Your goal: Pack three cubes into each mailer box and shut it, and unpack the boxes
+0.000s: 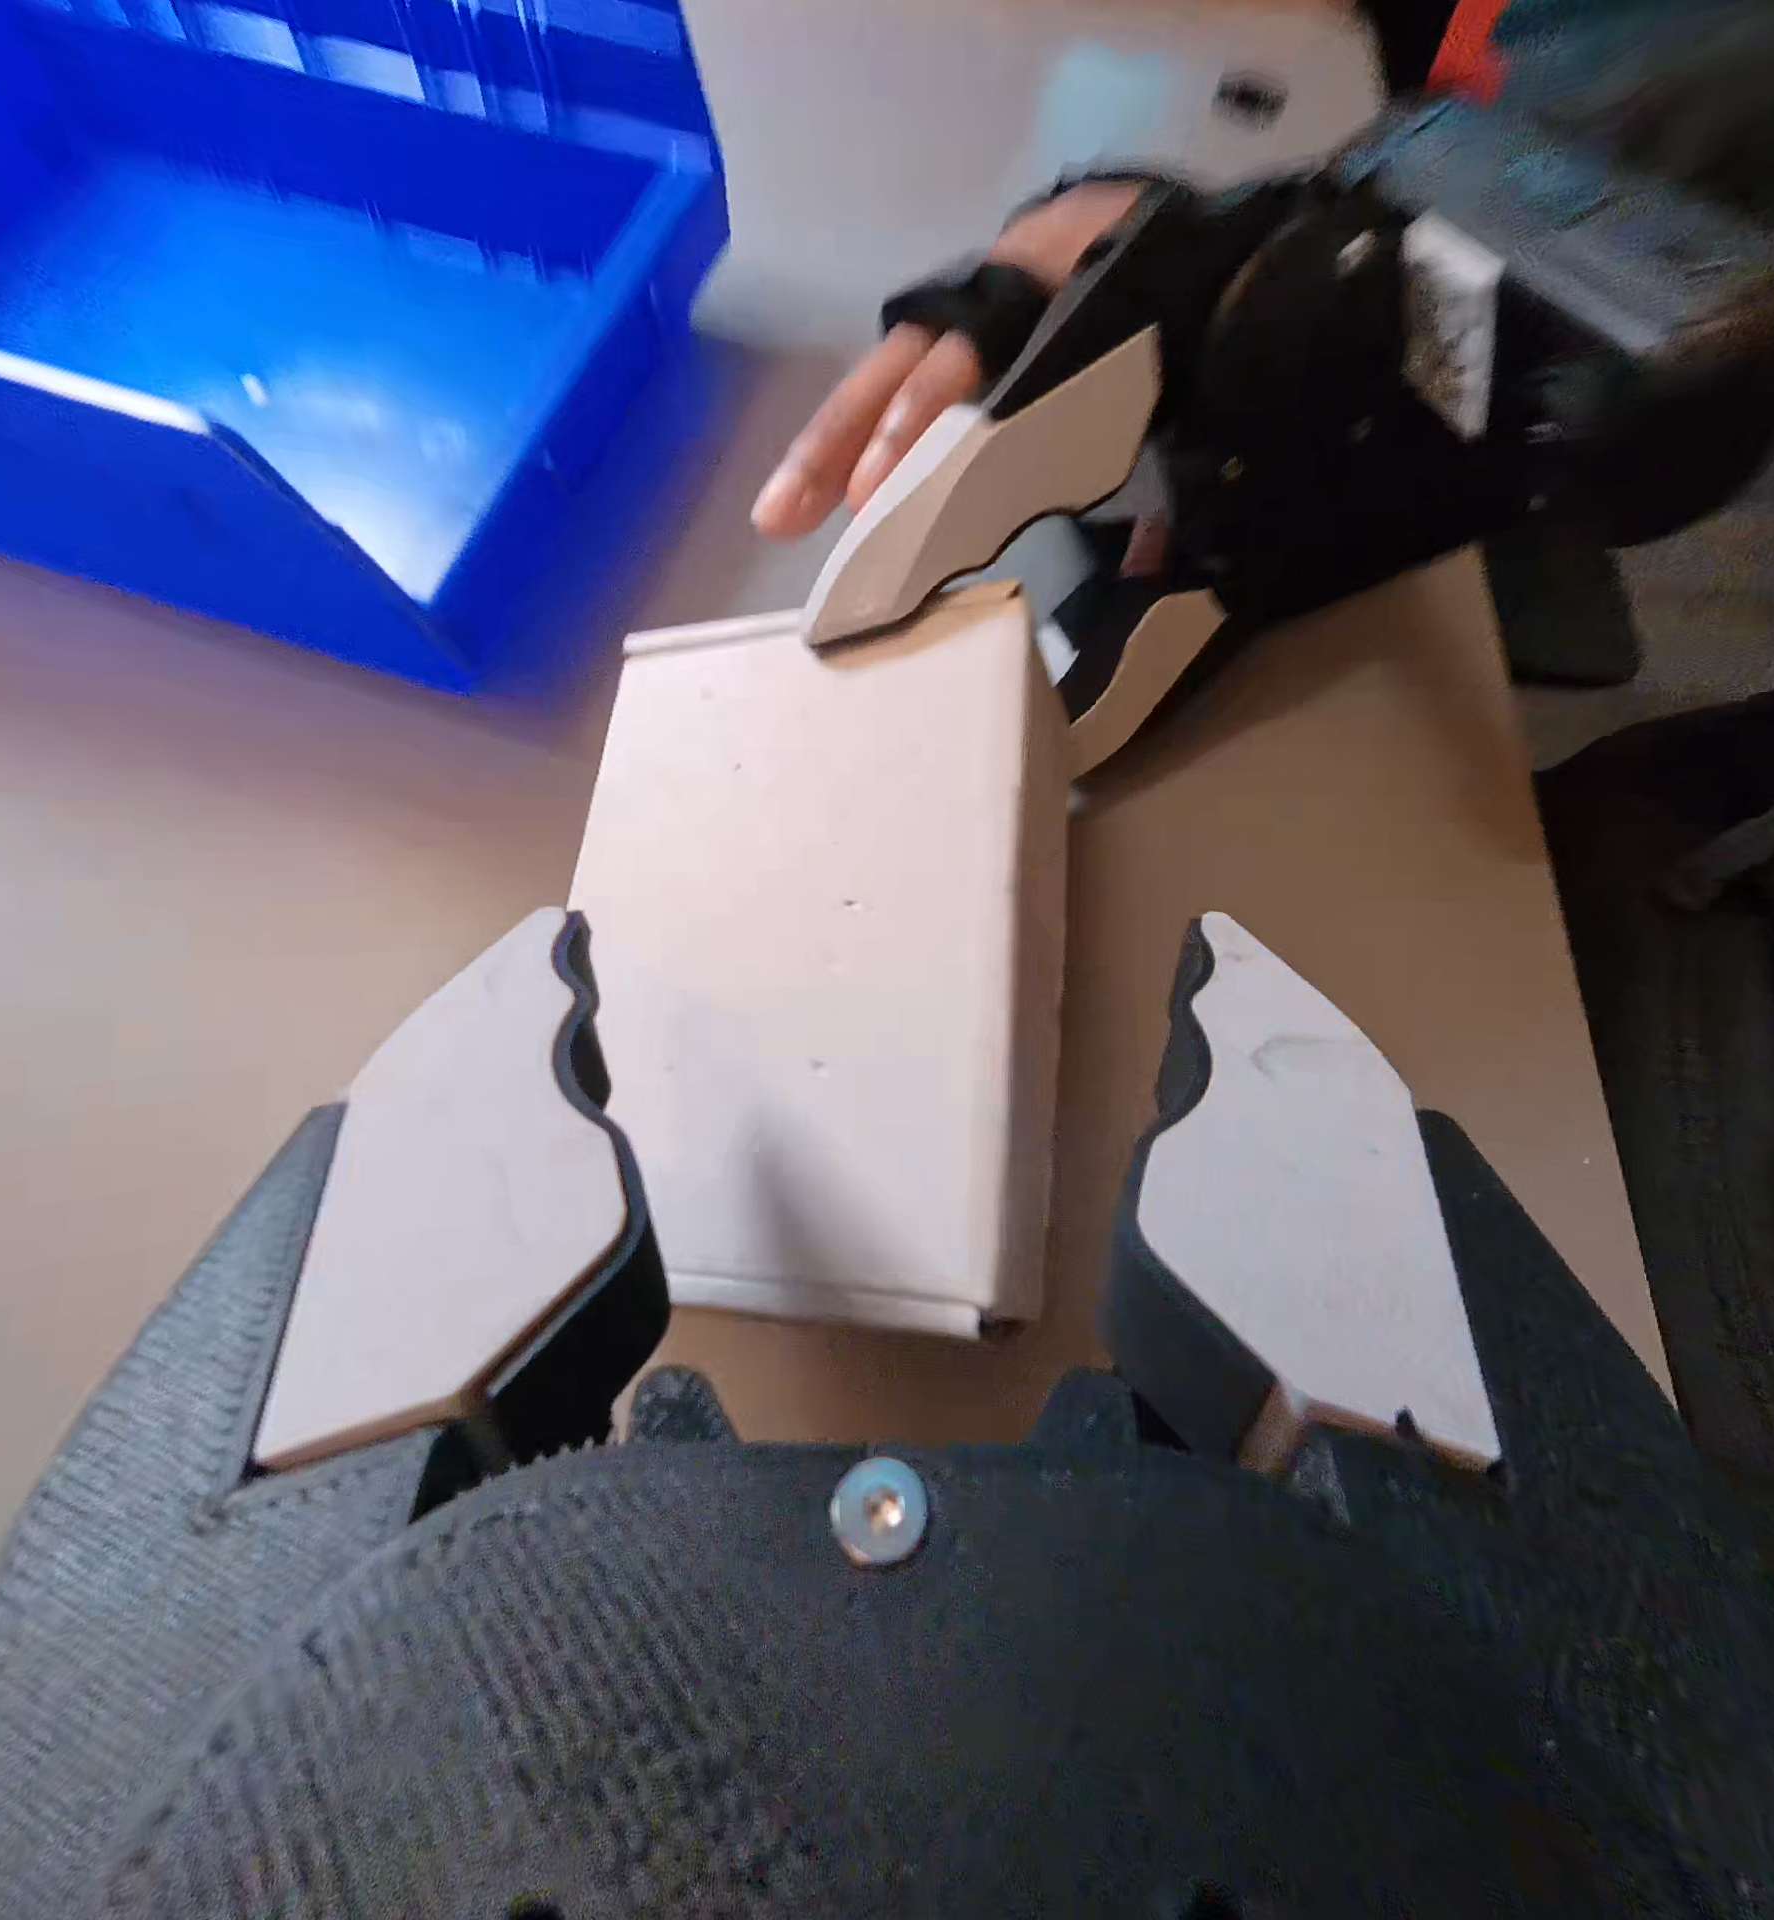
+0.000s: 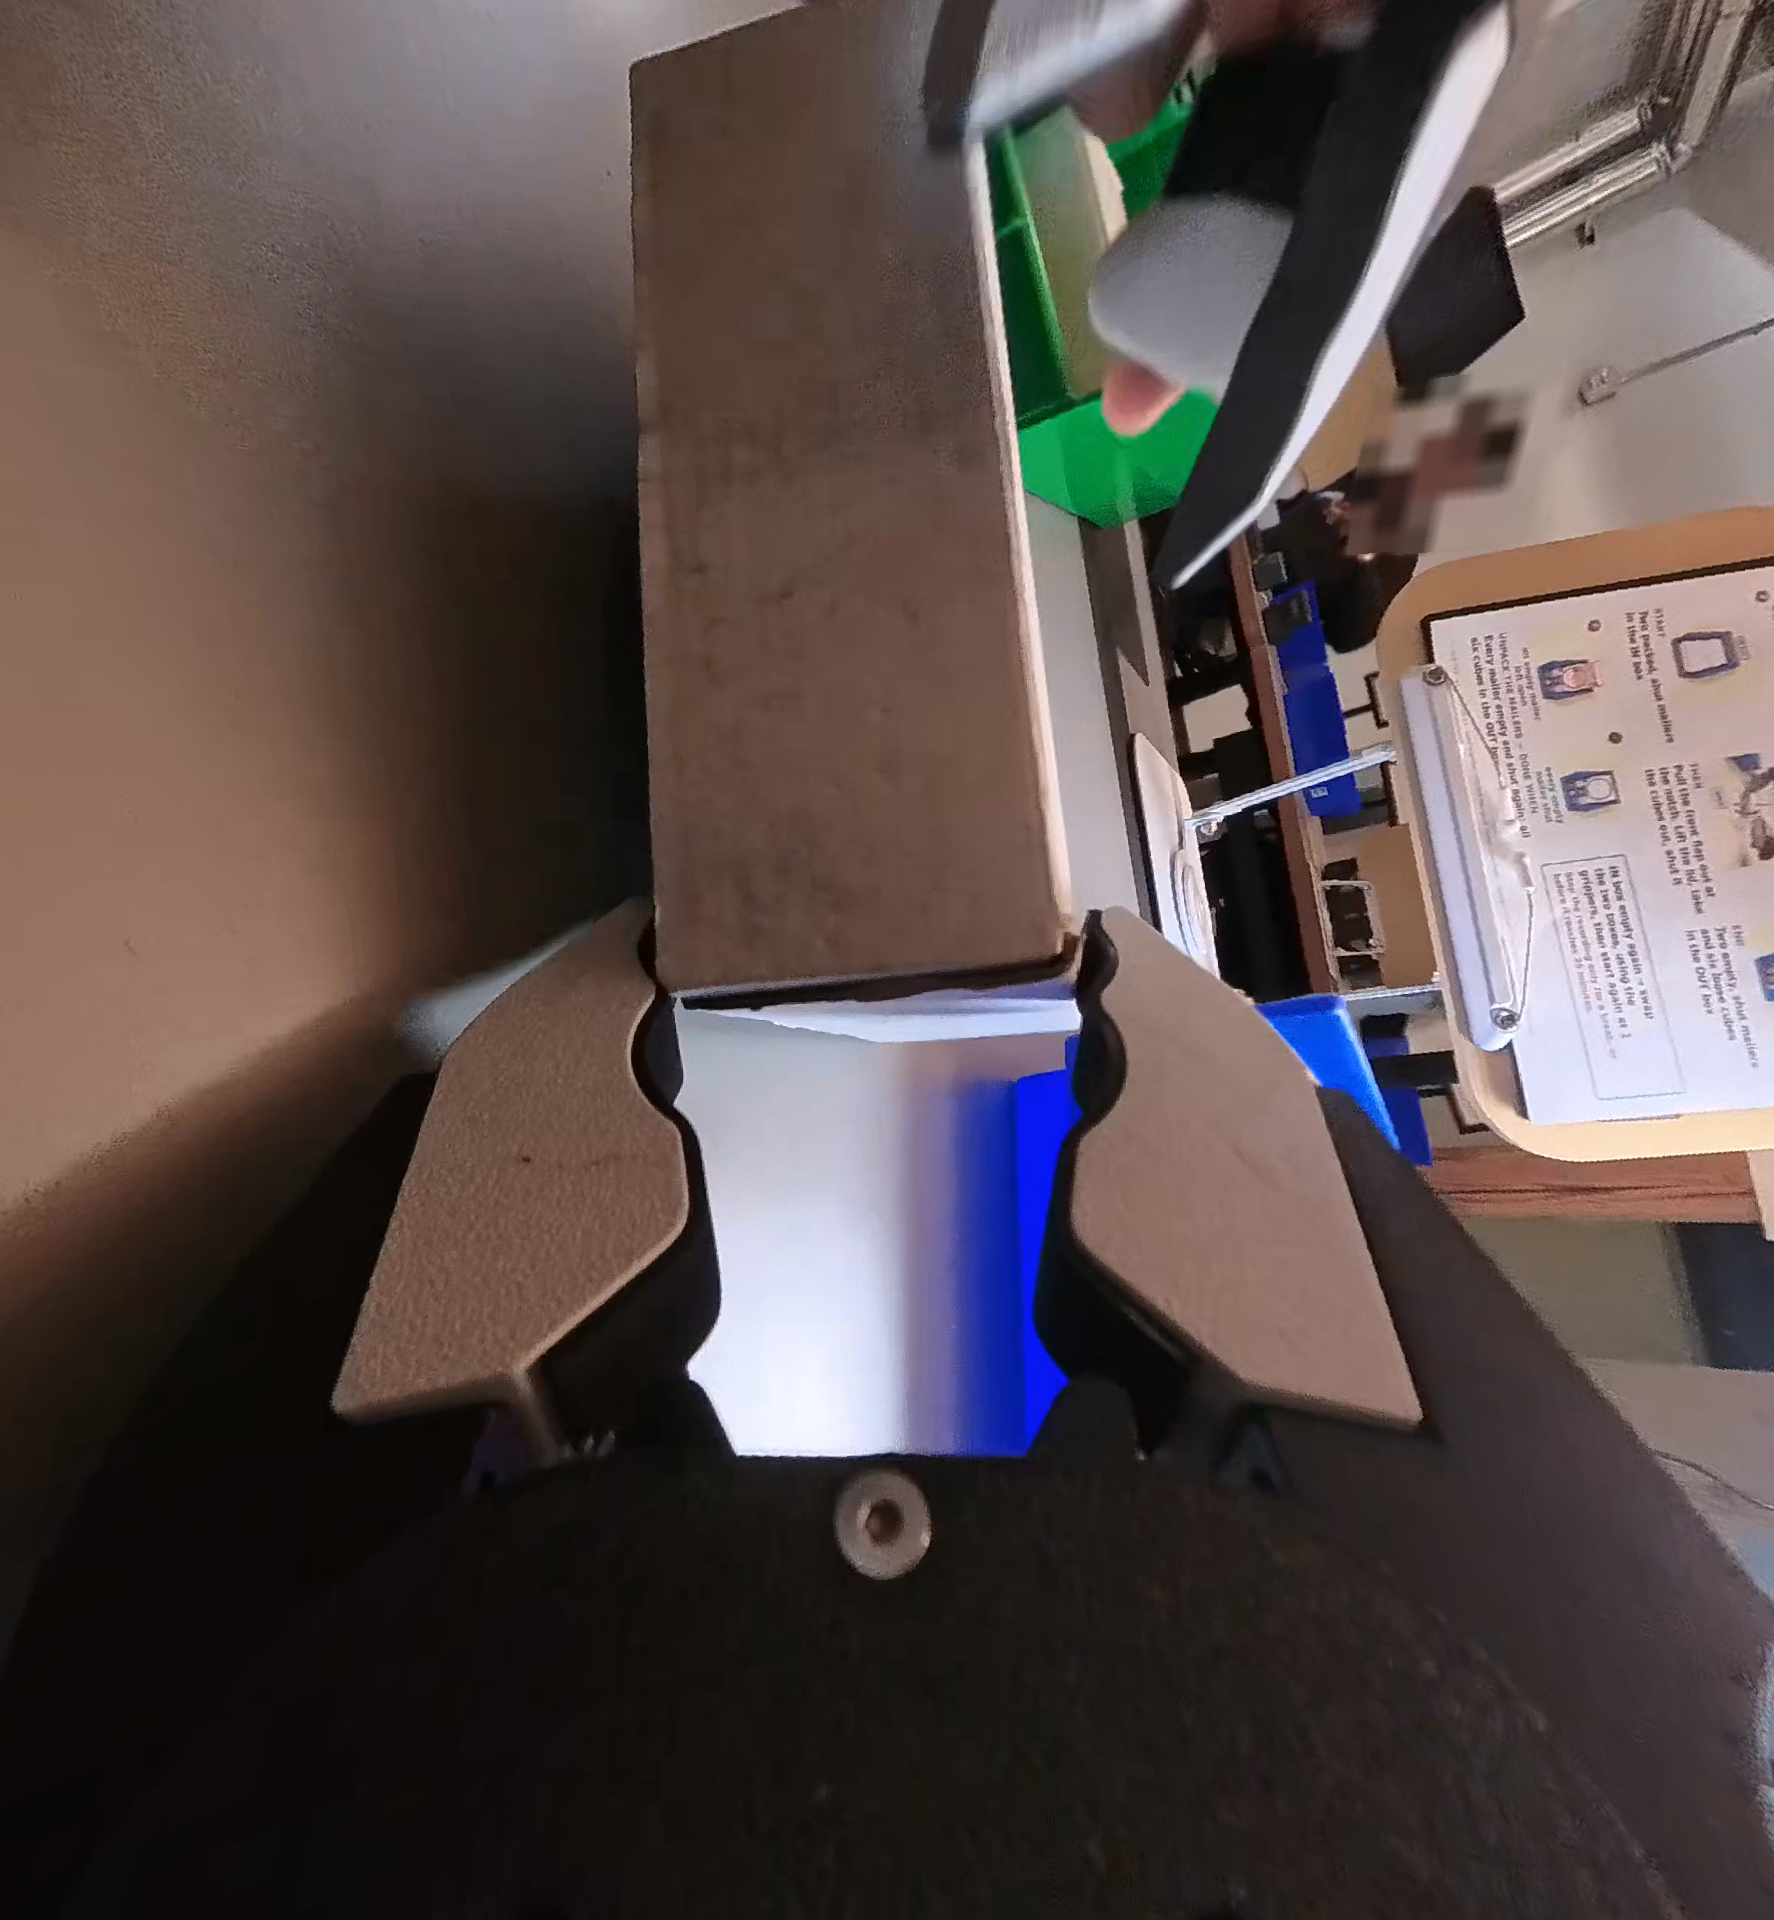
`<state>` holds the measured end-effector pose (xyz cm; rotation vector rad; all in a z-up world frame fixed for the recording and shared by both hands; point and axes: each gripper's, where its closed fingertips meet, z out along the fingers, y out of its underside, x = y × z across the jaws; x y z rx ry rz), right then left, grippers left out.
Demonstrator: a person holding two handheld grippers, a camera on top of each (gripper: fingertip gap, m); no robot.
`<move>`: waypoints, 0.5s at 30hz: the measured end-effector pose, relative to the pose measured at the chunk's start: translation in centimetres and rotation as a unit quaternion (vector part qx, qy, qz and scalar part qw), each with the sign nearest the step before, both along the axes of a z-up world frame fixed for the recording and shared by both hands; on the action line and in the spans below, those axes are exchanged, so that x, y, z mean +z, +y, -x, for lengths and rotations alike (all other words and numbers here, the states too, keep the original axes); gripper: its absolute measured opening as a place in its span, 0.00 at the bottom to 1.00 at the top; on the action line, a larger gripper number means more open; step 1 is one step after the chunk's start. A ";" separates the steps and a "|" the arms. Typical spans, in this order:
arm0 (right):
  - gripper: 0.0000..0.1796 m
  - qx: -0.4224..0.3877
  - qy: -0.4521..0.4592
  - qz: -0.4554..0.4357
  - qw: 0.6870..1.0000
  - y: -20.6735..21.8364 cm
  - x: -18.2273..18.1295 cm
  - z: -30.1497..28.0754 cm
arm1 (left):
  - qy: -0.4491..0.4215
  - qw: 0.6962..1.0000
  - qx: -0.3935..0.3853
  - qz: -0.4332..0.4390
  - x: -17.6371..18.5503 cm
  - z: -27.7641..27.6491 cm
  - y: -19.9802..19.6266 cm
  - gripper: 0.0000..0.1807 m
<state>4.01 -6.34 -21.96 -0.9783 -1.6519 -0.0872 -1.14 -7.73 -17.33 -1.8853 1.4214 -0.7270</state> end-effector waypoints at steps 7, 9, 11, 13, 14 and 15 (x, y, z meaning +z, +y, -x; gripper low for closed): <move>0.42 0.007 0.019 0.027 0.999 0.2 0.4 0.1 | -0.054 0.993 0.038 -0.100 -1.8 4.3 -1.2 0.57; 0.42 0.008 0.023 0.034 0.999 0.2 0.4 0.1 | -0.034 0.990 0.042 -0.129 -3.1 4.8 -1.2 0.58; 0.42 0.011 0.035 0.053 0.998 0.1 0.7 0.2 | -0.001 0.983 0.039 -0.181 -4.2 4.9 -0.7 0.61; 0.41 0.015 0.057 0.093 0.994 0.0 1.2 0.2 | 0.036 0.970 0.043 -0.235 -4.7 4.8 0.0 0.59; 0.42 0.017 0.069 0.116 0.991 0.0 1.5 0.2 | 0.049 0.964 0.049 -0.258 -4.8 4.8 0.6 0.56; 0.41 0.019 0.080 0.140 0.987 0.0 1.8 0.2 | 0.053 0.958 0.057 -0.275 -4.7 4.8 1.1 0.53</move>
